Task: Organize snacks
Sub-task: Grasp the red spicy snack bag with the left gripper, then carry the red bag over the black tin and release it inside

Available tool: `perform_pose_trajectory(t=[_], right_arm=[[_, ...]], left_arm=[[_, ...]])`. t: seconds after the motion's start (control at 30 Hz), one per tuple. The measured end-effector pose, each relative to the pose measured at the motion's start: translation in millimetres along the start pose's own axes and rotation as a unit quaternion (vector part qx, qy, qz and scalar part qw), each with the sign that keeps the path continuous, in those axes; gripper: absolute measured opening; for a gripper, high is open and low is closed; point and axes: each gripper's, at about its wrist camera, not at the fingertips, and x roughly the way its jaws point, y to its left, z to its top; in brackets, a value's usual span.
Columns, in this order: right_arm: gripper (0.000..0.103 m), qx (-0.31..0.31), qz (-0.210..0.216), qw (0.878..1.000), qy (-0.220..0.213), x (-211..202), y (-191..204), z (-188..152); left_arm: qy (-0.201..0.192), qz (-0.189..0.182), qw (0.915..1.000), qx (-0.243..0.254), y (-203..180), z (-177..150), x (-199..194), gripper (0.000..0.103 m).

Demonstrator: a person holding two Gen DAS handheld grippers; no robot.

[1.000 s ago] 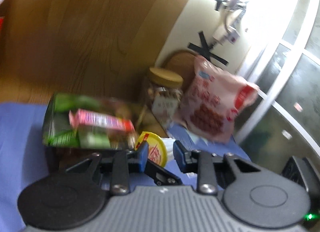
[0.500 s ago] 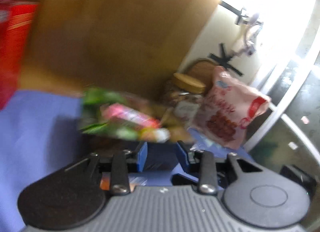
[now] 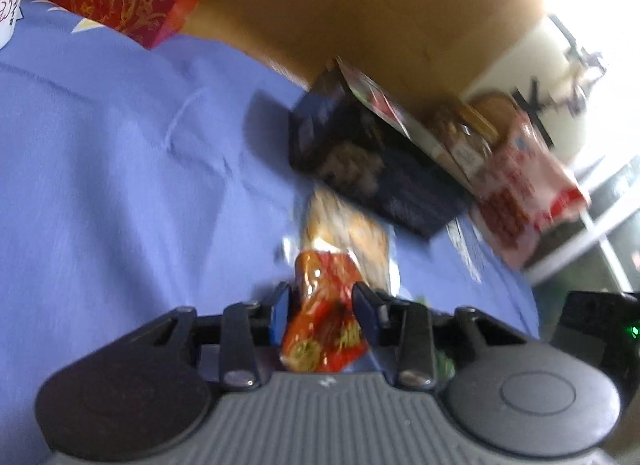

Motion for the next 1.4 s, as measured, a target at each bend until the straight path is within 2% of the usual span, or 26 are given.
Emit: perform_pose_trajectory(t=[0.13,0.23,0.33,0.43,0.47,0.53,0.57,0.6,0.73,0.83,0.87,0.93,1.0,1.03,1.1,1.17,1.27,1.4], right_arm=[[0.009,-0.024,0.015,1.000,0.009,-38.9,15.5,-49.2],[0.010,-0.037,0.013,0.999,-0.002,-69.0,22.0,-78.2],[0.011,-0.025,0.013,0.999,-0.018,-95.6,19.6,-102.0],[0.012,-0.007,0.005,0.999,-0.041,-113.8,15.9,-118.7],[0.015,-0.006,0.003,0.999,-0.048,-117.6,15.4,-122.8],[0.029,-0.014,-0.002,0.998,-0.058,-121.8,16.7,-129.3],[0.039,-0.021,-0.001,0.998,-0.062,-121.9,18.5,-130.5],[0.043,-0.031,0.002,0.998,-0.064,-121.8,20.8,-130.7],[0.045,-0.078,-0.012,0.995,-0.060,-119.0,29.0,-132.1],[0.048,-0.106,-0.013,0.992,-0.061,-114.0,30.1,-134.4],[0.048,-0.114,-0.015,0.991,-0.064,-113.5,32.0,-136.8],[0.048,-0.131,-0.017,0.989,-0.066,-109.6,35.9,-137.5],[0.041,-0.135,-0.022,0.988,-0.071,-105.4,39.0,-137.5],[0.040,-0.132,-0.021,0.988,-0.073,-105.3,40.3,-138.9],[0.039,-0.124,-0.015,0.989,-0.076,-105.0,39.1,-138.6],[0.038,-0.111,-0.012,0.991,-0.079,-105.4,36.9,-136.6],[0.037,-0.095,-0.011,0.991,-0.093,-107.2,34.9,-129.3],[0.034,-0.103,-0.023,0.986,-0.132,-108.0,35.2,-100.2]], left_arm=[[0.017,-0.010,0.9986,0.050,-16.8,-41.0,-18.4,0.033],[0.027,-0.024,0.9961,0.080,-34.0,-74.1,-29.0,0.033],[0.020,-0.031,0.9938,0.105,-46.5,-97.5,-33.6,0.034],[0.011,-0.022,0.9906,0.135,-56.4,-104.7,-35.8,0.044],[0.013,-0.019,0.9901,0.139,-58.0,-103.5,-36.6,0.048],[0.011,-0.012,0.9905,0.137,-56.2,-99.6,-43.9,0.055],[0.005,-0.010,0.9911,0.133,-54.3,-96.9,-50.7,0.055],[0.000,-0.008,0.9918,0.128,-51.6,-94.4,-56.3,0.055],[-0.002,-0.023,0.9955,0.092,-39.0,-90.1,-77.4,0.055],[0.040,-0.045,0.9951,0.079,-39.7,-99.5,-67.8,0.055],[0.058,-0.051,0.9945,0.072,-38.1,-103.5,-59.0,0.051],[0.040,-0.062,0.9945,0.074,-41.3,-110.5,-54.5,0.050],[0.046,-0.063,0.9942,0.074,-46.5,-111.3,-48.3,0.040],[0.050,-0.064,0.9944,0.068,-47.2,-110.6,-44.2,0.030],[0.053,-0.067,0.9946,0.060,-47.4,-108.8,-39.6,0.027],[0.060,-0.080,0.9936,0.051,-48.7,-105.3,-36.1,0.019],[0.054,-0.095,0.9926,0.054,-56.0,-94.7,-35.8,0.018],[0.030,-0.119,0.9905,0.062,-71.1,-57.5,-35.3,0.017]])
